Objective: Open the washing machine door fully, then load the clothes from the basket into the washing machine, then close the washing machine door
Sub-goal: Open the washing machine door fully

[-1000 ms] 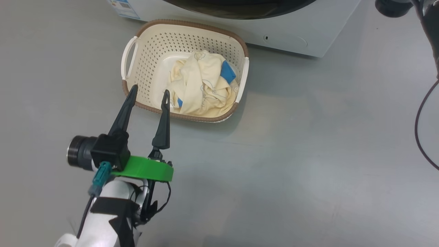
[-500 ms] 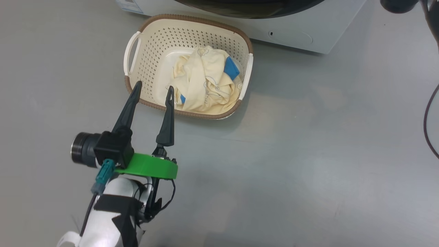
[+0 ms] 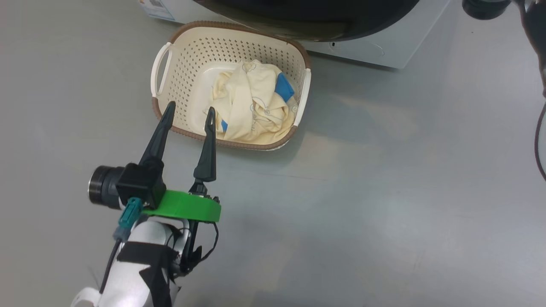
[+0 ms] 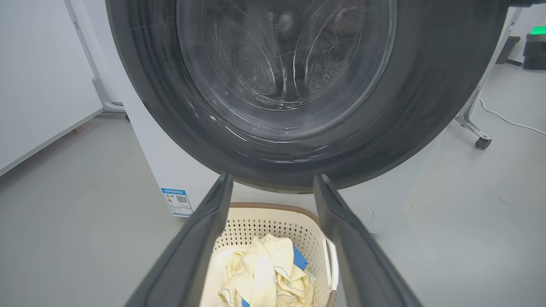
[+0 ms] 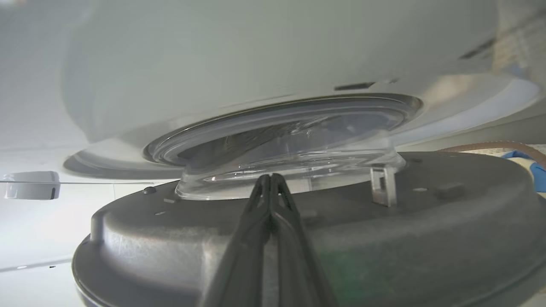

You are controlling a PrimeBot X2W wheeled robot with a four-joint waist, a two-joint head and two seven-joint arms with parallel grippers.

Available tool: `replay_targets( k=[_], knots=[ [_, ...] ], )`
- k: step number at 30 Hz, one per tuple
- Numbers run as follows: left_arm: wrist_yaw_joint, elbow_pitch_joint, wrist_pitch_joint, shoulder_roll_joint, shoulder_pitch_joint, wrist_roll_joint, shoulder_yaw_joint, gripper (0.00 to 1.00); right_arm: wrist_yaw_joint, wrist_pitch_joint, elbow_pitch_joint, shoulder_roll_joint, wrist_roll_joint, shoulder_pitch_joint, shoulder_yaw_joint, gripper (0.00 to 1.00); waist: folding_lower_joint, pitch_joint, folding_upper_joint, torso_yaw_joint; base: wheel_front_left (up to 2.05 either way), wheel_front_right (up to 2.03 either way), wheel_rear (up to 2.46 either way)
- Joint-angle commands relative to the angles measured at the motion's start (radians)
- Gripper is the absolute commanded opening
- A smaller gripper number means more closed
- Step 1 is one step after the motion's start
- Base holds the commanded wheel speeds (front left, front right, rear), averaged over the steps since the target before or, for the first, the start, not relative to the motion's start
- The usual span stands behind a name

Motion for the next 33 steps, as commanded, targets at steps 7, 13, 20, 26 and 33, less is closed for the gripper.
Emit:
replay_targets(
  k=[7,13,20,26,33],
  knots=[
    [0.006,-0.022,-0.007,0.016,-0.011,0.002,0.036,1.0,0.001,0.094,-0.14,0.06,0.024,0.07,0.025,0.0,0.0,-0.016,-0.0001,-0.011,0.0,0.0,0.0],
    [0.004,-0.019,-0.007,0.016,-0.003,0.006,0.045,1.0,0.001,0.146,-0.211,0.06,0.052,0.137,0.047,0.0,0.0,-0.031,-0.0001,-0.018,0.0,0.0,0.0],
    [0.001,-0.009,-0.007,0.016,0.012,0.013,0.058,1.0,0.001,0.192,-0.32,0.06,0.114,0.244,0.103,0.0,0.0,-0.055,-0.0001,-0.03,0.0,0.0,0.0],
    [-0.003,0.0,-0.007,0.016,0.021,0.018,0.069,1.0,0.001,0.205,-0.422,0.06,0.179,0.334,0.175,0.0,0.0,-0.073,-0.0001,-0.04,0.0,0.0,0.0],
    [-0.009,0.011,-0.007,0.016,0.032,0.025,0.077,1.0,0.001,0.168,-0.55,0.06,0.263,0.431,0.283,0.0,0.0,-0.094,-0.0001,-0.048,0.0,0.0,0.0]
  ],
)
